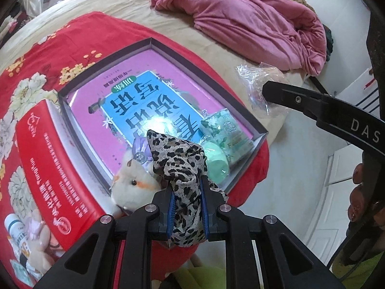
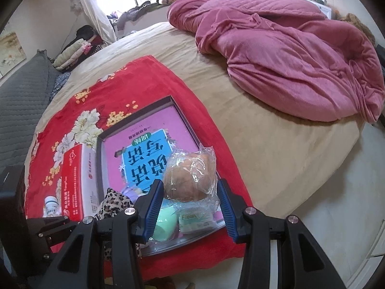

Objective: Organize soft objects
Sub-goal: 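Carry the scrunchie and bagged bread roll with both tools over the pink book box, then lower and release the bread roll with the right tool while the left tool lowers the scrunchie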

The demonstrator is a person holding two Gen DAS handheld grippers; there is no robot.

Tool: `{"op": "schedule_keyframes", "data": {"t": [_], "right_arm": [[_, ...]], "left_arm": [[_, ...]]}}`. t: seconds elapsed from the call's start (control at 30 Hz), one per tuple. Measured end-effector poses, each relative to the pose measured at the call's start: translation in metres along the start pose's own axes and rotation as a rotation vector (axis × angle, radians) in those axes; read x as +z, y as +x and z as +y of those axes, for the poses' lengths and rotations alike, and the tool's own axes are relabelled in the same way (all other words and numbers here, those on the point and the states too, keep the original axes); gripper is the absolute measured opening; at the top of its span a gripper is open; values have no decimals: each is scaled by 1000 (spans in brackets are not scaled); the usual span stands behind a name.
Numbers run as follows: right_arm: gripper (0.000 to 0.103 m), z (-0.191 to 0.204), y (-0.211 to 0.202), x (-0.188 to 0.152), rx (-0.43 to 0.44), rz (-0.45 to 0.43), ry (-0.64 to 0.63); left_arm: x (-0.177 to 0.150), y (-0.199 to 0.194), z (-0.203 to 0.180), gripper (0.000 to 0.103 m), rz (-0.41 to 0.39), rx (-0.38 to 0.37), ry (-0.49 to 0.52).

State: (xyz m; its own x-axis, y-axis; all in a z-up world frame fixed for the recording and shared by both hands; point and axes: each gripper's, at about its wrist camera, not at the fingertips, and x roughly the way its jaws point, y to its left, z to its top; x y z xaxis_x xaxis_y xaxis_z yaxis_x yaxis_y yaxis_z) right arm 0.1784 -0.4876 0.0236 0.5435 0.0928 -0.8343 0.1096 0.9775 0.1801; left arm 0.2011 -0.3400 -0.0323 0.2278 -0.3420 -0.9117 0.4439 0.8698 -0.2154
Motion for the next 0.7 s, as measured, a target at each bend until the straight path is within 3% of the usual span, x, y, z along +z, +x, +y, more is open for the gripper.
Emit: {"op": "schedule_keyframes", "data": {"t": [0.7], "right_arm": [[46, 16, 59, 12, 13, 46, -56]], "left_arm": [[8, 25, 17, 18, 22, -15, -17]]}}
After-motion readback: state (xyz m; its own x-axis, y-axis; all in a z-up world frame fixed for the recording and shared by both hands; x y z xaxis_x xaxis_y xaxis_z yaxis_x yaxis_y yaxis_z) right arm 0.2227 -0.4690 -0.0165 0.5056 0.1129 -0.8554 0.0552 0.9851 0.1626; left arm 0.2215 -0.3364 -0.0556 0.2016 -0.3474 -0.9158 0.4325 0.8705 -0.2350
